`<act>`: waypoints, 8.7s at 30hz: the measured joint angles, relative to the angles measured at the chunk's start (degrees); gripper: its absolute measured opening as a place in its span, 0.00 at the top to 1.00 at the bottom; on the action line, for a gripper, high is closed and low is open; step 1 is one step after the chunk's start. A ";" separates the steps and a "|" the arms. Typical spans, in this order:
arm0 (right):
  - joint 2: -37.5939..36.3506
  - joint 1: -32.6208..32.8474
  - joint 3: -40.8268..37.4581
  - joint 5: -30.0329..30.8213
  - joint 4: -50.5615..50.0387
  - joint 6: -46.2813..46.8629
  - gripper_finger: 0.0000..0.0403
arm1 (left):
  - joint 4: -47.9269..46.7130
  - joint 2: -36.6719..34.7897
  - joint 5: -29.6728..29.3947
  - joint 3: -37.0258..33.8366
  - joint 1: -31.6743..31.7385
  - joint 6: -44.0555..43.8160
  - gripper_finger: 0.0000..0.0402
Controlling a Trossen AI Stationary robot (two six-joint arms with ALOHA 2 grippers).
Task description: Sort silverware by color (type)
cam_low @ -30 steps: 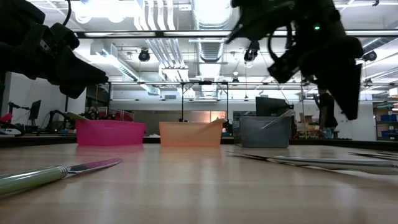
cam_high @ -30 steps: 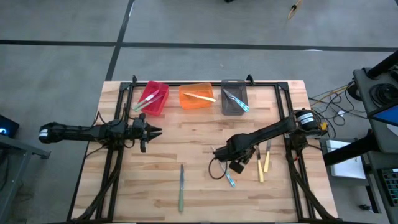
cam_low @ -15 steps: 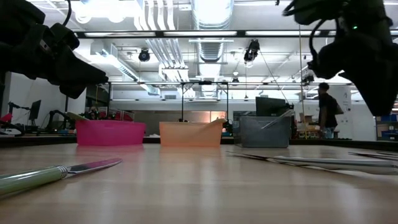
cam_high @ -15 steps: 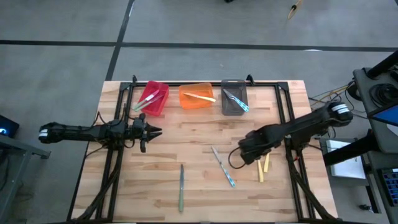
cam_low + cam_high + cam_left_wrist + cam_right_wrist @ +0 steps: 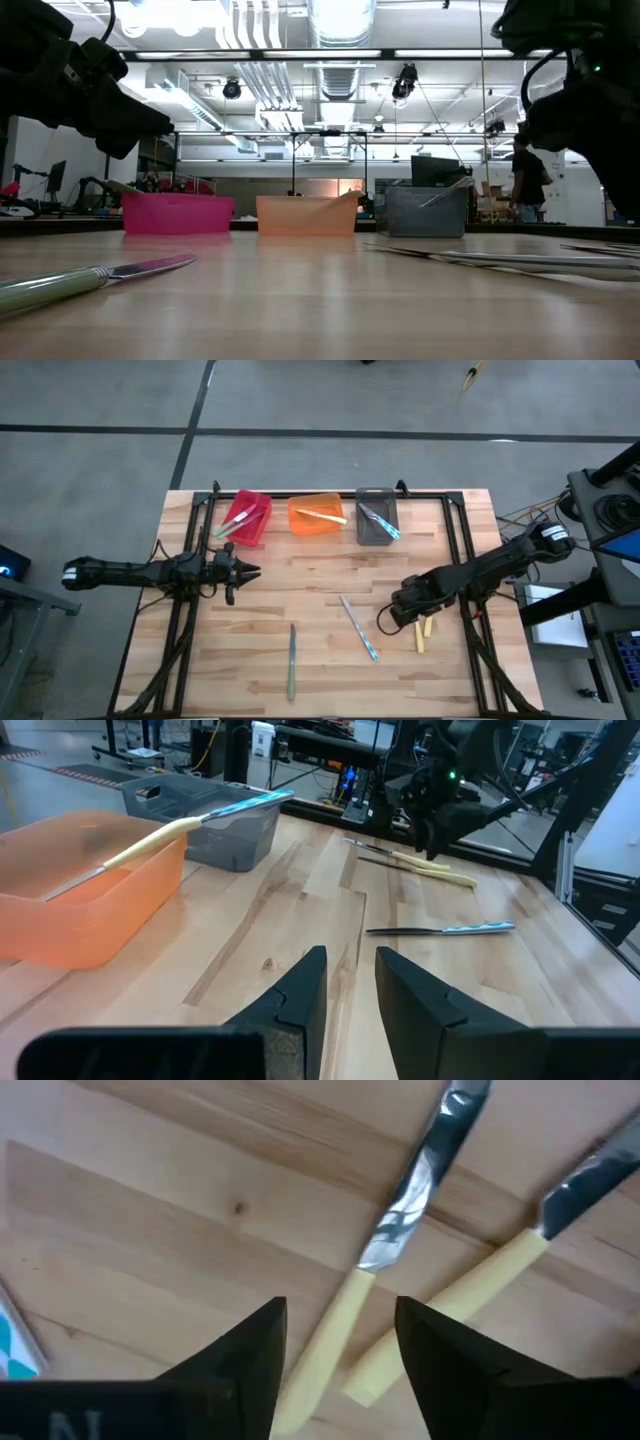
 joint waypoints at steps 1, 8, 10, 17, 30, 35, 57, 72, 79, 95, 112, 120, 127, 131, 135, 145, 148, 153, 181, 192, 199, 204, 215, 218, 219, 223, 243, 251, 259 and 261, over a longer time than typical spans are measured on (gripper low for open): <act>0.73 0.18 -0.08 0.01 0.01 0.24 0.55 | 0.01 0.03 0.00 0.00 0.01 0.00 0.82; 6.92 0.94 -0.24 -0.11 1.69 -0.81 0.55 | 0.01 0.09 0.00 -0.01 0.00 0.07 0.82; 8.59 0.94 -0.22 -0.38 2.43 -1.03 0.55 | 0.01 0.15 0.00 -0.01 0.02 0.09 0.82; 12.92 0.94 -0.10 -0.69 5.12 -2.23 0.60 | 0.00 0.27 0.00 0.00 0.00 0.15 0.82; 14.14 1.01 2.44 1.71 7.62 -1.56 0.84 | 0.02 0.53 -0.61 0.01 0.01 0.17 0.82; 14.25 0.99 3.82 3.85 8.80 -3.96 0.93 | 0.02 0.58 -0.93 -0.01 0.02 0.17 0.82; 14.03 -12.05 25.11 16.13 16.12 -42.87 0.96 | 0.04 0.66 -1.05 -0.01 0.00 0.12 0.82; 14.16 -15.60 13.89 16.79 77.13 -74.23 0.96 | 0.07 0.66 -1.07 -0.01 0.01 -3.06 0.82; 18.71 -15.60 6.34 16.08 106.08 -82.97 0.96 | 0.66 0.75 -1.11 -0.01 0.01 -7.32 0.82; 22.31 -17.77 22.68 13.40 93.58 -92.26 0.96 | 4.39 1.06 -5.23 -0.01 0.02 -8.63 0.82; 22.75 -24.79 42.73 17.19 51.26 -94.08 0.96 | 4.37 1.14 -8.51 -0.01 0.02 -6.90 0.82; 22.75 -27.24 45.13 17.22 43.82 -92.74 0.96 | 4.35 1.21 -9.94 -0.01 0.02 -6.87 0.82; 22.75 -28.42 45.33 17.17 40.98 -91.11 0.96 | 4.35 1.29 -10.05 -0.01 0.02 -6.92 0.82; 22.76 -29.93 47.20 17.08 37.39 -90.91 0.96 | 4.33 1.43 -10.05 -0.01 0.02 -6.91 0.82; 24.15 -32.41 53.16 17.06 26.78 -88.88 0.96 | 4.35 1.43 -10.05 -0.01 0.02 -6.88 0.82; 35.65 -38.57 74.31 17.04 -7.63 -88.46 0.96 | 4.33 2.45 -10.05 -0.01 0.02 -7.37 0.82; 39.42 -40.07 80.82 17.13 -15.17 -89.19 0.96 | 4.33 2.45 -10.05 -0.01 0.02 -7.80 0.82; 45.85 -42.18 90.32 17.17 -21.23 -90.72 0.96 | 4.29 2.62 -10.05 0.00 0.02 -7.98 0.82; 55.85 -43.67 91.21 16.12 -18.96 -95.56 0.96 | 4.54 4.06 -12.46 0.00 0.02 -8.58 0.82; 57.67 -43.67 91.21 16.16 -17.61 -96.18 0.95 | 4.57 5.12 -12.87 -0.01 0.02 -8.41 0.82; 58.38 -43.69 91.21 16.60 -16.59 -96.66 0.95 | 4.60 5.30 -12.90 0.00 0.02 -8.41 0.82; 58.79 -43.69 91.21 16.60 -16.69 -96.68 0.95 | 4.70 5.50 -12.90 0.01 0.02 -8.41 0.82; 58.82 -43.71 91.21 16.62 -16.46 -96.65 0.95 | 4.79 5.54 -12.90 0.00 0.02 -8.41 0.82; 58.82 -43.71 91.21 16.62 -16.48 -96.64 0.95 | 4.76 5.54 -12.90 -0.01 0.02 -8.41 0.82; 58.80 -43.71 91.21 16.62 -16.46 -96.64 0.95 | 4.76 5.54 -12.90 0.01 0.02 -8.41 0.82; 58.80 -43.71 91.21 16.62 -16.47 -96.56 0.95 | 4.76 5.54 -12.90 -0.01 0.02 -8.41 0.82; 58.76 -43.69 91.21 16.62 -16.50 -95.98 0.95 | 4.72 5.54 -12.92 -0.01 0.02 -9.51 0.82; 58.73 -43.69 91.21 16.62 -16.58 -95.98 0.95 | 4.70 5.54 -12.92 -0.01 0.02 -9.91 0.82; 58.73 -43.69 91.21 16.62 -16.70 -96.01 0.95 | 4.72 5.54 -12.92 0.00 0.02 -9.99 0.82; 58.71 -43.69 91.21 16.62 -16.68 -96.03 0.95 | 4.70 5.54 -12.92 -0.01 0.02 -9.97 0.82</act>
